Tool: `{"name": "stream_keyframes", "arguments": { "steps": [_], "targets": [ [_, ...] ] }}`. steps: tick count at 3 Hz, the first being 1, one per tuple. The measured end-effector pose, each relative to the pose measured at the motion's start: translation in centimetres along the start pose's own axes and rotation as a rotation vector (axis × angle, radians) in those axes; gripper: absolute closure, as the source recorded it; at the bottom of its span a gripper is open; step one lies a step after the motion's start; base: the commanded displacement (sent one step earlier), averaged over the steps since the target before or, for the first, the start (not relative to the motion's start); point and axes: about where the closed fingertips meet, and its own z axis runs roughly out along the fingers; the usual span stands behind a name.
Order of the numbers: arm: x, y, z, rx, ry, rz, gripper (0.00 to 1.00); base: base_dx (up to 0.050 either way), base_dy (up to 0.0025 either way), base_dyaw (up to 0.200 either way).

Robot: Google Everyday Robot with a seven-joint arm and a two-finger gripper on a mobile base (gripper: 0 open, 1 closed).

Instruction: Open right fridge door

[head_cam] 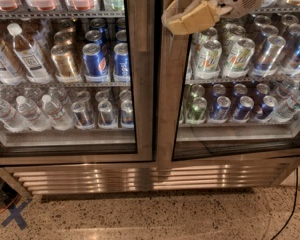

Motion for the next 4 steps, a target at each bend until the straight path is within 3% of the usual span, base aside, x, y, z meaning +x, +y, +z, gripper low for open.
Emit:
{"name": "stream_keyframes", "arguments": {
  "steps": [1,2,4],
  "targets": [
    [0.0,0.0,0.0,0.0,0.0,0.0,1.0,0.0,0.0,0.0],
    [-0.1,2.3,0.0,0.001,0.03,0.029,1.0,-0.05,0.00002,0.0],
    [-0.1,2.3,0.0,0.001,0.03,0.029,1.0,-0.05,-0.00003,0.0]
  ]
}}
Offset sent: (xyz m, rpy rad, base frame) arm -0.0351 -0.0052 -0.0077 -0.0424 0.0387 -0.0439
